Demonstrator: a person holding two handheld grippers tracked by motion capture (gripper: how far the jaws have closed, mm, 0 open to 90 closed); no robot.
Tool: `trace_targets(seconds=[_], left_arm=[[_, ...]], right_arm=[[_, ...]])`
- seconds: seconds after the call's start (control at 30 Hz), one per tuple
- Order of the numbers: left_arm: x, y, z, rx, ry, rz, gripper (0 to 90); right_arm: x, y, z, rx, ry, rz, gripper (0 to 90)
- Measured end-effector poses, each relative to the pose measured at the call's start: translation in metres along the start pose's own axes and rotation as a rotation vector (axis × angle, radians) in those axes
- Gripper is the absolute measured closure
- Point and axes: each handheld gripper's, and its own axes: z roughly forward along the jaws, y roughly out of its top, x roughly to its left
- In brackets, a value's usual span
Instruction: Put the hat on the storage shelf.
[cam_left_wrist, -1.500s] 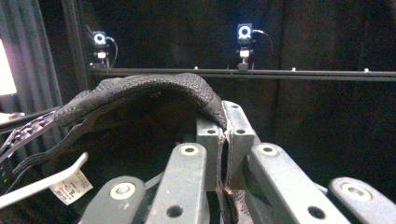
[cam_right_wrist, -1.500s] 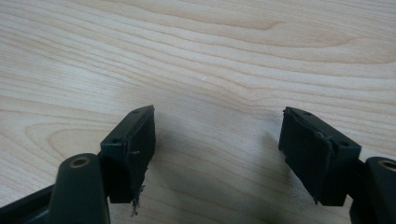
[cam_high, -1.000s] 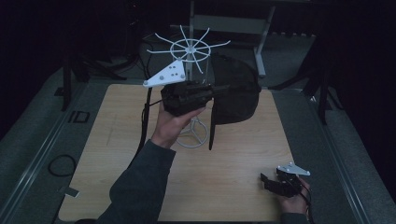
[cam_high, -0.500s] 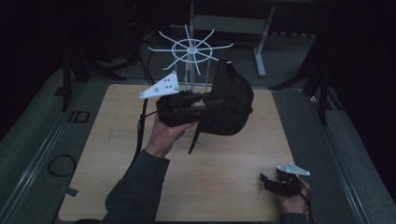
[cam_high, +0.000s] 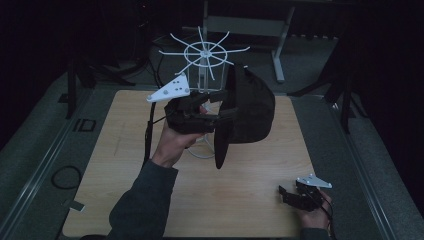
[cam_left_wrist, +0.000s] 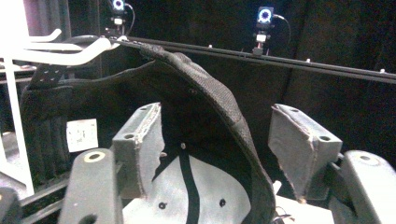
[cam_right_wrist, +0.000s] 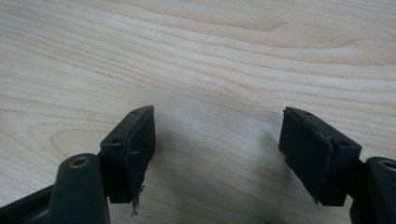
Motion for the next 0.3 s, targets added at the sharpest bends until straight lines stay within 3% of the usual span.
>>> trace_targets(seconds=[0.3], left_arm=[[0.0,0.0023,-0.0042,-0.012,0.002,-0.019,28.8]], right_arm=[[0.0,0.0001,0.0001,0.0,0.0,-0.001,26.7]])
